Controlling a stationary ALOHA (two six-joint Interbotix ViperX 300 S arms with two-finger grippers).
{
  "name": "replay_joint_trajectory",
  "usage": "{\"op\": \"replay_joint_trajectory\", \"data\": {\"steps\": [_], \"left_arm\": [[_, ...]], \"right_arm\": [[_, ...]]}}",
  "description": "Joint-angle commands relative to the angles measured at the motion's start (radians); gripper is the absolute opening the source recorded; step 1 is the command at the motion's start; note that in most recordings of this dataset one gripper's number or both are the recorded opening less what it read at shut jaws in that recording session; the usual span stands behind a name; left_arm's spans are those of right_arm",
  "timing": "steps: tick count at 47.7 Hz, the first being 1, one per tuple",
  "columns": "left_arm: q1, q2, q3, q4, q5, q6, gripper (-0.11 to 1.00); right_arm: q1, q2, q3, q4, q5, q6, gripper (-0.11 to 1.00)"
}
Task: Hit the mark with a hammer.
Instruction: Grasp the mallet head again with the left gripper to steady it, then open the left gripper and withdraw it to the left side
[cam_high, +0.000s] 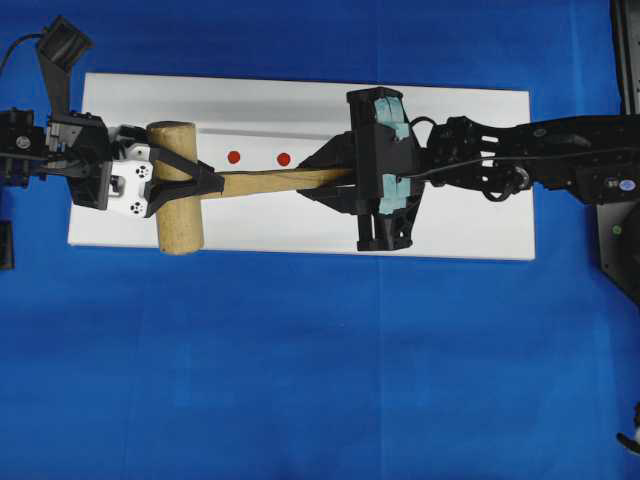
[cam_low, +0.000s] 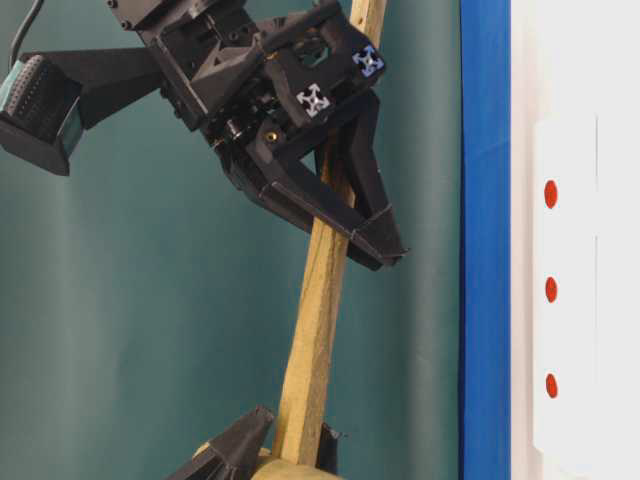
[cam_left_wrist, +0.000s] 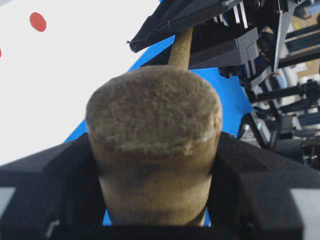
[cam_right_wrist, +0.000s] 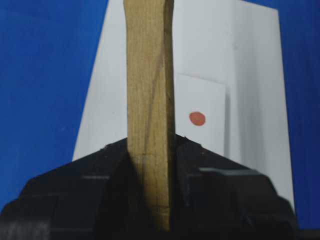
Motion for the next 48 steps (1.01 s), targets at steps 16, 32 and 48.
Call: {"op": "replay_joint_trajectory", "data": {"steps": [16, 32, 48], "left_arm": [[0.005, -0.025, -0.006, 0.002, 0.000, 0.006, 0.87], [0.002, -0.176, 0.087, 0.002, 0.061, 0.002, 0.88], [-0.005, -0.353, 0.153, 0.002, 0.207, 0.011, 0.87]], "right_arm": [[0.002, -0.017, -0.028, 0.009, 0.009, 0.018, 0.07], [0.002, -0.081, 0.025, 0.046, 0.031, 0.018, 0.07], [0.002, -0.124, 0.074, 0.083, 0.037, 0.020, 0.07]]}}
